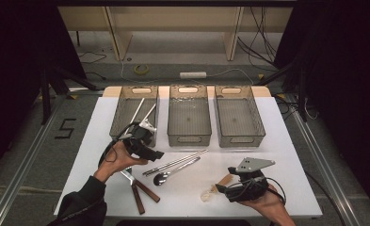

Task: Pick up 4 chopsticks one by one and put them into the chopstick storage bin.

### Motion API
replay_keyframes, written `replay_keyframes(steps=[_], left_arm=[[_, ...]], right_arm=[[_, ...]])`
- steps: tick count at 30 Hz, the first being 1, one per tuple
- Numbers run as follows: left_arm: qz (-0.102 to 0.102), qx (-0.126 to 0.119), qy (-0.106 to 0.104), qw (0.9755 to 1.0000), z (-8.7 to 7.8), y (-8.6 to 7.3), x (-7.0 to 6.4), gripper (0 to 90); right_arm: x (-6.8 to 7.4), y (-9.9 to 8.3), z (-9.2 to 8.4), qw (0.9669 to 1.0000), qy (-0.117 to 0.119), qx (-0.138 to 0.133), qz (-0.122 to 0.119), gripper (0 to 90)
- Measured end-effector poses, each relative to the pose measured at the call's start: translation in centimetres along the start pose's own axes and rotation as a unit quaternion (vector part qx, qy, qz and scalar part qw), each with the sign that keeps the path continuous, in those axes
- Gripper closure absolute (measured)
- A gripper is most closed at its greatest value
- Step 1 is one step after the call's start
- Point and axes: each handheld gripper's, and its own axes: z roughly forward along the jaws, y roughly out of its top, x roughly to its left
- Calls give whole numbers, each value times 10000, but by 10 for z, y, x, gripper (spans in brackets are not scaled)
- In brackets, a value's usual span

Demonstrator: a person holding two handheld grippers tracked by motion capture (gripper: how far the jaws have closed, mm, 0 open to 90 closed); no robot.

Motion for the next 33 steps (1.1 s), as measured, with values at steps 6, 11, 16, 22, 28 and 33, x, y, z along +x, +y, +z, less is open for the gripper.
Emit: replay_keyframes(steps=[6, 11, 16, 22, 28, 33], left_arm=[[147, 243, 28, 9996, 11, -2, -4, 343], [311, 484, -40, 9983, 19, -3, -6, 421], [400, 655, -68, 9970, 28, -7, -7, 492], [473, 780, -170, 9957, 34, -8, -9, 578], [577, 880, -228, 9942, 39, -9, -10, 645], [653, 936, -226, 9932, 44, -10, -9, 685]], right_arm=[[0, 0, 1, 10000, 12, 41, 0, 256], [0, -1, 1, 10000, 27, 68, -16, 256], [1, -1, 2, 9999, 42, 87, -35, 257], [2, -1, 2, 9999, 33, 128, -45, 257], [3, -1, 2, 9999, 31, 134, -63, 258], [3, -1, 3, 9999, 28, 154, -62, 259]])
